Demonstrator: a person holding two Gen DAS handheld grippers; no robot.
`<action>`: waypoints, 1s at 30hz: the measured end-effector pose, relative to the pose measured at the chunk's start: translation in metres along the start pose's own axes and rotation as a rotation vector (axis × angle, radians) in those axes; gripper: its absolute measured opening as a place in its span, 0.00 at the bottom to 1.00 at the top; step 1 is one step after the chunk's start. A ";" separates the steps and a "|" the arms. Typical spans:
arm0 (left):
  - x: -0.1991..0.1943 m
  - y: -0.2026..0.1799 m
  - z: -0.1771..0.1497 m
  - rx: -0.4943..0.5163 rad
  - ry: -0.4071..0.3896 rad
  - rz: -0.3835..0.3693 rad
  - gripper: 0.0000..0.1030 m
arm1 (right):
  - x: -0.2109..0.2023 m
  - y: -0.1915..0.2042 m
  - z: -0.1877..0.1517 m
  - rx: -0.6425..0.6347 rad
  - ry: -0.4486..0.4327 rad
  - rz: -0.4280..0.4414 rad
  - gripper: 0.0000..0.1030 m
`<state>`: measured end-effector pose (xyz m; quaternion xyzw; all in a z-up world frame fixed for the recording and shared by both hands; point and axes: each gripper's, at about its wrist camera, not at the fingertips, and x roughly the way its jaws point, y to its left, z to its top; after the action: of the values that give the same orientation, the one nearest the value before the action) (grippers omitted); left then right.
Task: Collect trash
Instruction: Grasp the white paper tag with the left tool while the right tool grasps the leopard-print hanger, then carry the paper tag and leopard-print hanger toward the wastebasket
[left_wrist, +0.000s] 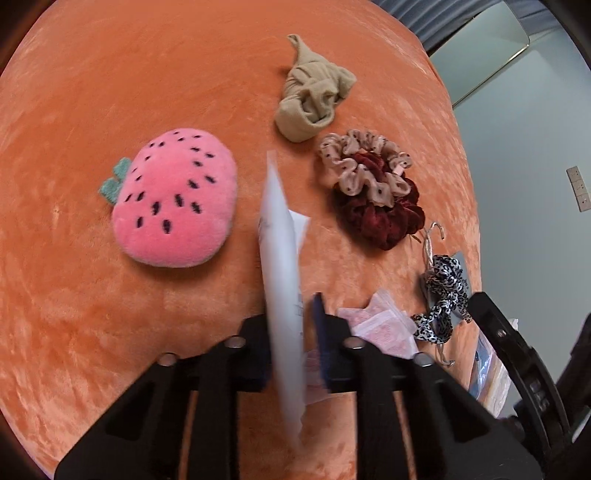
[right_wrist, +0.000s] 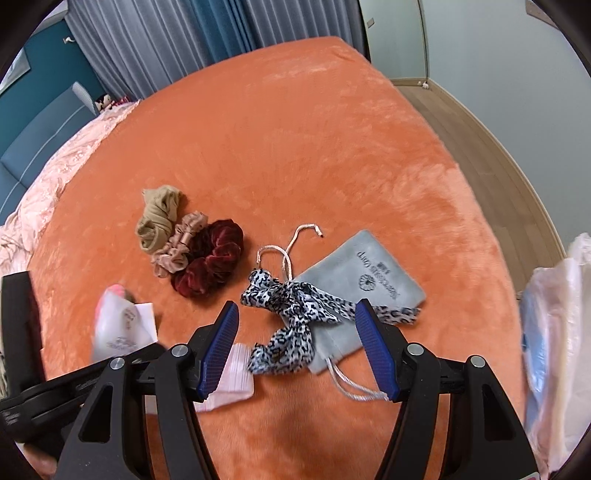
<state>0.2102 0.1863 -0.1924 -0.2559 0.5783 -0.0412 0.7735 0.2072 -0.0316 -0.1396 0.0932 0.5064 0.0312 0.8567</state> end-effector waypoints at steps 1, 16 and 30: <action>-0.001 0.004 0.000 -0.005 0.001 -0.005 0.08 | 0.006 0.001 0.000 0.000 0.012 0.000 0.55; -0.050 -0.040 -0.013 0.166 -0.085 -0.006 0.07 | -0.028 -0.009 0.003 0.021 -0.050 0.030 0.14; -0.123 -0.154 -0.056 0.407 -0.180 -0.104 0.07 | -0.162 -0.065 0.001 0.106 -0.270 0.026 0.14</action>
<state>0.1544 0.0779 -0.0277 -0.1267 0.4726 -0.1739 0.8546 0.1273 -0.1193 -0.0118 0.1479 0.3864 0.0027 0.9104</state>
